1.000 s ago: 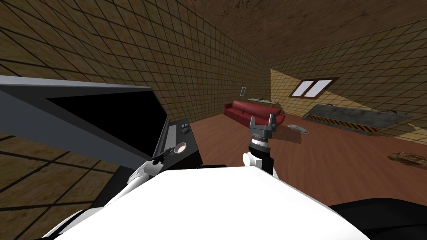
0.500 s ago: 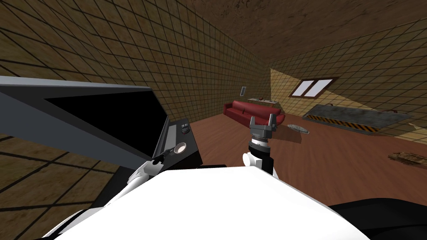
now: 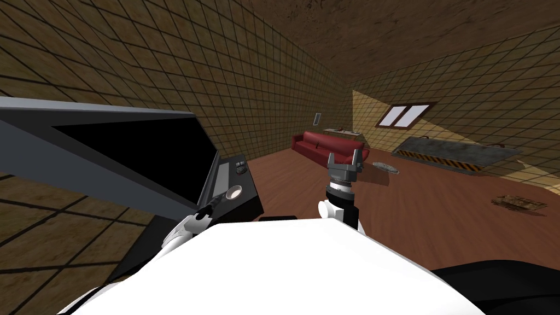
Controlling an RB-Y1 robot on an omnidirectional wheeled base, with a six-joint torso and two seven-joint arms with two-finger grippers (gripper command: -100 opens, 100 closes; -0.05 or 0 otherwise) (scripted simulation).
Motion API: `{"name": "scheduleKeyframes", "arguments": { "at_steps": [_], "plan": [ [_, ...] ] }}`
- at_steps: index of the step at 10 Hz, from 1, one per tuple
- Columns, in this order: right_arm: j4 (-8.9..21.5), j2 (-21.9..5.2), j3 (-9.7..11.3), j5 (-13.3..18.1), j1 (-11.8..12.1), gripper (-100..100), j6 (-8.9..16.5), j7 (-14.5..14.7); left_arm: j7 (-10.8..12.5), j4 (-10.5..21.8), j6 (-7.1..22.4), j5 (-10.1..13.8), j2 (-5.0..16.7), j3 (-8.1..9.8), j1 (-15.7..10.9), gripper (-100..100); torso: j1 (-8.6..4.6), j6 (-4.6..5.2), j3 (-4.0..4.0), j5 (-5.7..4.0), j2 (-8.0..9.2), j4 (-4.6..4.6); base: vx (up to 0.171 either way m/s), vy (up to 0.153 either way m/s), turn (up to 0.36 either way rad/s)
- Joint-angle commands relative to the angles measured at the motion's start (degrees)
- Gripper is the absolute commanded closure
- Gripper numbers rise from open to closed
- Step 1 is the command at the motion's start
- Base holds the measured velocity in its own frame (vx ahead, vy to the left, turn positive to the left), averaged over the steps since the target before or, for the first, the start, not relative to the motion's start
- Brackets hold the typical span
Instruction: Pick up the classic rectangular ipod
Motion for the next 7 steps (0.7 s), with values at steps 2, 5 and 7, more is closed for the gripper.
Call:
{"name": "scheduleKeyframes", "arguments": {
  "at_steps": [2, 5, 7],
  "plan": [
    [0.0, 0.0, 0.0, 0.0, 0.0, 0, 0.0, 0.0, -0.3, 0.4, 0.4, 2.0, 0.9, -0.78, -0.1, -100, -0.05, 0.01, 0.04, -0.01, 0.07, 0.02, -0.103, -0.080, -0.120],
    [0.0, 0.0, 0.0, 0.0, 0.0, 0, 0.0, 0.0, -1.3, 0.7, 3.1, 1.5, 1.3, -3.56, -0.8, -100, 0.56, -0.01, -0.16, 0.11, -0.31, -0.05, 0.017, 0.054, -0.021],
    [0.0, 0.0, 0.0, 0.0, 0.0, 0, 0.0, 0.0, -1.8, 1.0, 4.9, 1.1, 1.5, -5.33, -1.2, -100, 0.70, 0.00, -0.36, 0.15, -0.63, -0.13, 0.088, 0.088, 0.003]
  ]
}}
